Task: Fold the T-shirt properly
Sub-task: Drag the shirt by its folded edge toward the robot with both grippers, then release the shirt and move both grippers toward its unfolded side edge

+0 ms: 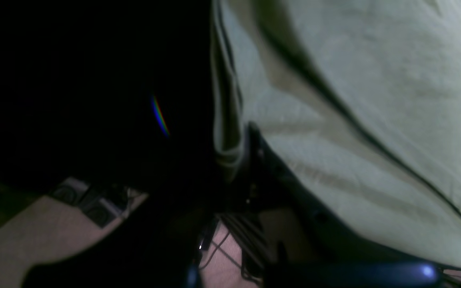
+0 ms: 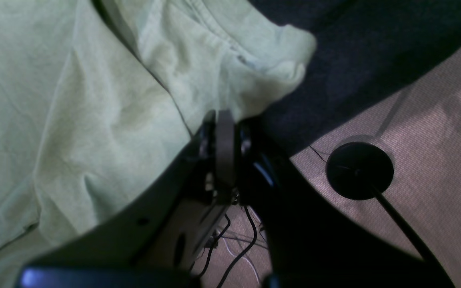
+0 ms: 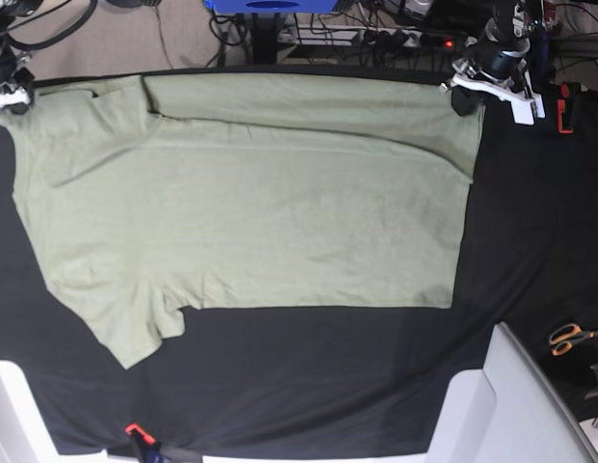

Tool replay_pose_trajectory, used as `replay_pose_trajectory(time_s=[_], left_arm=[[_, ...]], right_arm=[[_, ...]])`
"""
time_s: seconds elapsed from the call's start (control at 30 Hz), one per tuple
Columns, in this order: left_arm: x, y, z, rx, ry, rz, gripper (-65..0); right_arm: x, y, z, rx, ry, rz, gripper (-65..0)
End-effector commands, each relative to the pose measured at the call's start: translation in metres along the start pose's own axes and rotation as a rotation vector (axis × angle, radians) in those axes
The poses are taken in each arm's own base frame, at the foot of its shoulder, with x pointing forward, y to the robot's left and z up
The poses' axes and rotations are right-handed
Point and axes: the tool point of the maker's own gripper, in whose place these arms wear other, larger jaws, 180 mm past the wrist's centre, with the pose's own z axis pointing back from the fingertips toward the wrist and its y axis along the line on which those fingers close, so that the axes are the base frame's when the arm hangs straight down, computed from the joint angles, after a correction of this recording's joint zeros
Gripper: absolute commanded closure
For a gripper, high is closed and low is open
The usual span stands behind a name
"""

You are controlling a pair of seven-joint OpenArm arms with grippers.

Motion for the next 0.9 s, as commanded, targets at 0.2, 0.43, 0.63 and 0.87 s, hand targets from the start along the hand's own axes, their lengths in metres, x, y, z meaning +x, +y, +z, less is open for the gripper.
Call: replay_pose_trajectory(time_s=[0.2,0.43,0.63,0.87], left_arm=[[0.002,0.014,0.003,0.031,-0.016,0.007,0.0],[-0.009,0.022,0.001,0.050,0.007,0.027,0.0],[0.008,0.035,0.007,0.087,-0.053,0.056,-29.0],[0.056,0.081,0.028,0.203,-0.198,0.106,-53.0]], right_arm=[[0.013,-0.005,0.005,-0.011,-0.039,0.009,-0.2],[0.008,-0.015,0.009,-0.033,-0.039,-0.017,-22.1],[0.007,-0.024,0.016,-0.057,-0.063,-0.059,-34.2],[0.036,-0.027,0.022,-0.073,-0.124,-0.023,-34.5]])
